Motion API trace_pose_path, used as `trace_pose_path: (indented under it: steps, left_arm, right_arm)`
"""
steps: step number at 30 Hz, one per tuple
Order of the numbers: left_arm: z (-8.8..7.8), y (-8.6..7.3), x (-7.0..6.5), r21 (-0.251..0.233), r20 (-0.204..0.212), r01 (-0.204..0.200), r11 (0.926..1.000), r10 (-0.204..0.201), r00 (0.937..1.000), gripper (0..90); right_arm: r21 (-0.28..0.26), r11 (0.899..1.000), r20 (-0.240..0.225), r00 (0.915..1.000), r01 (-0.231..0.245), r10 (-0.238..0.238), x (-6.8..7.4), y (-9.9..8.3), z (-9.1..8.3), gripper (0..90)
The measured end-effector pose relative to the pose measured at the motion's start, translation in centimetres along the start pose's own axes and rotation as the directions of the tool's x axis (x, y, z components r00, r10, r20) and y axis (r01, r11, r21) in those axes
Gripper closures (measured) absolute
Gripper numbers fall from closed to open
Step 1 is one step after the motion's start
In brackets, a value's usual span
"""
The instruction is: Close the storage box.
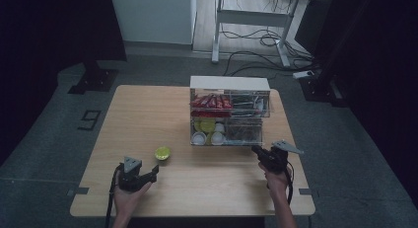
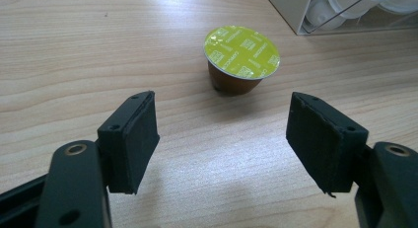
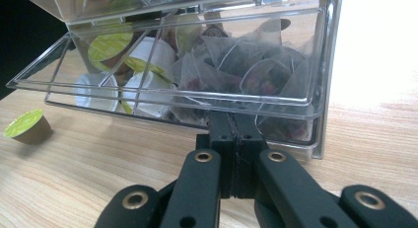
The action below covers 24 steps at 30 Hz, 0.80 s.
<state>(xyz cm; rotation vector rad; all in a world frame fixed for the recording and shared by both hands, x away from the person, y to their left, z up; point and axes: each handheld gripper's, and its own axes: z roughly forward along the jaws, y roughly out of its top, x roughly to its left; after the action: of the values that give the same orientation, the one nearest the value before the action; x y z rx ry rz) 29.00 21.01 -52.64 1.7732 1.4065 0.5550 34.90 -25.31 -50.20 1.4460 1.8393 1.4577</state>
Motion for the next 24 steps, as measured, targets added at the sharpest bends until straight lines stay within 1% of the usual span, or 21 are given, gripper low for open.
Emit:
trace_pose_path:
  steps: [8,14,17,20,24]
  left_arm:
    - [0.12,-0.15,0.20,0.010,-0.004,0.007,0.9999,-0.007,1.0000,28.1]
    - [0.06,-0.13,0.32,0.008,-0.004,0.011,0.9999,-0.011,0.9999,28.2]
    - [0.02,-0.12,0.34,0.007,-0.004,0.013,0.9999,-0.013,0.9999,28.1]
    - [0.03,-0.13,0.35,0.007,-0.001,0.014,0.9999,-0.014,0.9999,28.1]
    - [0.09,-0.17,0.36,0.011,-0.002,0.016,0.9998,-0.016,0.9999,28.1]
  right_arm:
    - [0.033,0.999,0.009,1.0000,-0.003,0.003,-0.33,-0.39,0.32,88.9]
    - [0.054,0.999,0.013,0.9999,-0.004,0.003,-0.57,-0.56,0.54,88.2]
    - [0.075,0.997,0.012,0.9999,-0.011,0.010,-0.70,-0.72,0.73,87.7]
    - [0.094,0.995,0.009,0.9999,-0.009,0.008,-0.66,-0.84,0.91,87.4]
    - [0.099,0.995,0.001,1.0000,-0.007,0.007,-0.46,-0.88,1.01,86.9]
